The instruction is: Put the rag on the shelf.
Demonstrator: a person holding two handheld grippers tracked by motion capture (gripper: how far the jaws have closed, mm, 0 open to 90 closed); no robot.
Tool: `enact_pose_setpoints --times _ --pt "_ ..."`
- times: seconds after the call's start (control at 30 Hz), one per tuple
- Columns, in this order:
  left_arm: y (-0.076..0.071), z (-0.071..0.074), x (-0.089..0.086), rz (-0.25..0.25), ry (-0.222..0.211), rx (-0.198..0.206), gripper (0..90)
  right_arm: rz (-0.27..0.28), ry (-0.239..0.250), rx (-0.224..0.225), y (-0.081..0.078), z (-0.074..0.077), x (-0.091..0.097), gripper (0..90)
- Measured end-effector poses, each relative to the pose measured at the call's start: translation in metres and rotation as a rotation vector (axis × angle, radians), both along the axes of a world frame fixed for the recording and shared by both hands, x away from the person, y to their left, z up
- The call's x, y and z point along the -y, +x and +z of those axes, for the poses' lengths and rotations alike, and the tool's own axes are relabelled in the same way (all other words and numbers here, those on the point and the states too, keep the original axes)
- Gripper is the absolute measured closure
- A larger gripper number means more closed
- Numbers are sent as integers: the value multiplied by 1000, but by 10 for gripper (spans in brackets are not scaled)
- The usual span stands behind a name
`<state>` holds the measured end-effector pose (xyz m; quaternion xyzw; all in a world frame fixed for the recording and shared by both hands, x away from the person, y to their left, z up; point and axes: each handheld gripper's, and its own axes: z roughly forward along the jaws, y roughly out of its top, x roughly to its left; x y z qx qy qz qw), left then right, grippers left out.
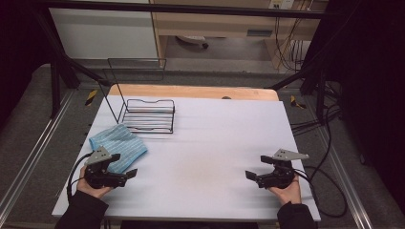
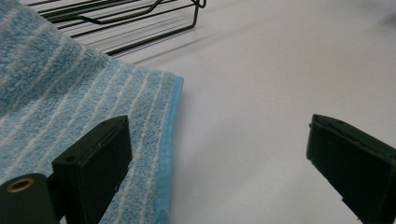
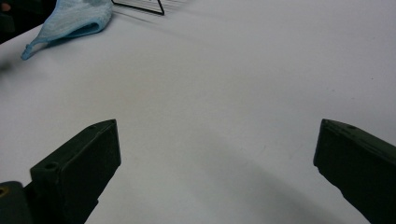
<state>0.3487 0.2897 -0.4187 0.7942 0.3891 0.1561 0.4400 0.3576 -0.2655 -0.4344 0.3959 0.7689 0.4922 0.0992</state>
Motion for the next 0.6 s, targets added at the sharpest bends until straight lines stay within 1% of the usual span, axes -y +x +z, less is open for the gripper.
enact_pose_setpoints --times 0.1,0.43,0.5,0.6 --pt "-1 0 1 -2 7 1 69 3 0 1 0 0 0 12" --pt "0 4 3 8 6 -14 91 3 -10 -3 0 -1 -1 13" --pt "1 6 3 6 13 -20 99 5 -14 -2 0 -1 -2 13" --pt "6 8 5 16 23 -27 114 7 -16 -5 1 -2 -2 13"
